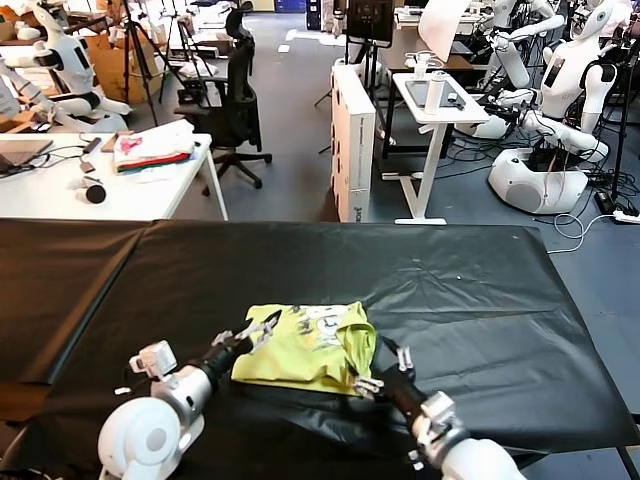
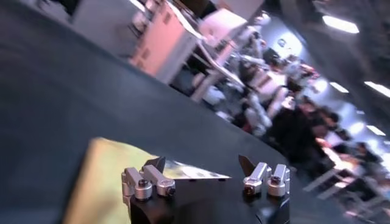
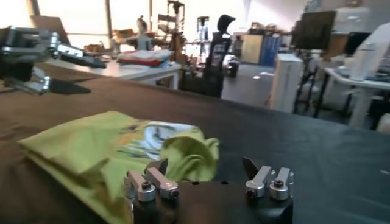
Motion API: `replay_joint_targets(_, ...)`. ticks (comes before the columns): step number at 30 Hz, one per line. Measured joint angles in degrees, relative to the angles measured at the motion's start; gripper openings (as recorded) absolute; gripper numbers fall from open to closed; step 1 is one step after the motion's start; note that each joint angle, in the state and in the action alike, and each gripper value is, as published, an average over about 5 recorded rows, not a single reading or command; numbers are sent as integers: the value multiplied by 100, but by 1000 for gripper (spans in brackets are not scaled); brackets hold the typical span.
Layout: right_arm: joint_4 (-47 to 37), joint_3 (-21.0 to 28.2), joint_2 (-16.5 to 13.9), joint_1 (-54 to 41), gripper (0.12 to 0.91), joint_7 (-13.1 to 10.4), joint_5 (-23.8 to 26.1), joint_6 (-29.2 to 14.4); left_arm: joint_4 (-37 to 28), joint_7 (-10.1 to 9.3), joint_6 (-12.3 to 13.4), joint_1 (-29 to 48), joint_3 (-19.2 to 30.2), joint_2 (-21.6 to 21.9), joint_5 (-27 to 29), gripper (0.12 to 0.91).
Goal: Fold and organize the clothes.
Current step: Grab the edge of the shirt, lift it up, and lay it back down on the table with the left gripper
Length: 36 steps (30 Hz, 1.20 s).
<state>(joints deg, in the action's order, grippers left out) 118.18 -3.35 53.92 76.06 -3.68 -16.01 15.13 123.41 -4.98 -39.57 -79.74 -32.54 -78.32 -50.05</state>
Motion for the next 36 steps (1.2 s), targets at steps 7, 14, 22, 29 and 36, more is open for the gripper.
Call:
replay_joint_targets(7, 29, -217, -197, 91, 907, -10, -67, -71, -2, 2, 26, -42, -57, -30, 46, 907)
replay_joint_targets(14, 59, -679, -201, 124, 907, -406, 74, 153, -11, 11, 33, -89, -99, -39, 86, 907)
replay_joint_targets(22, 75, -593, -115, -180, 907, -12, -364, -33, -23, 12, 44, -106, -179, 13, 111, 907)
replay_joint_targets(29, -141, -36, -155, -778, 907, -25, -102, 541, -50, 17, 60, -142, -188, 4, 193, 907)
replay_joint_targets(36, -335, 494, -63, -1376, 907, 148, -42, 861, -76, 38, 85, -171, -186, -30, 293, 907)
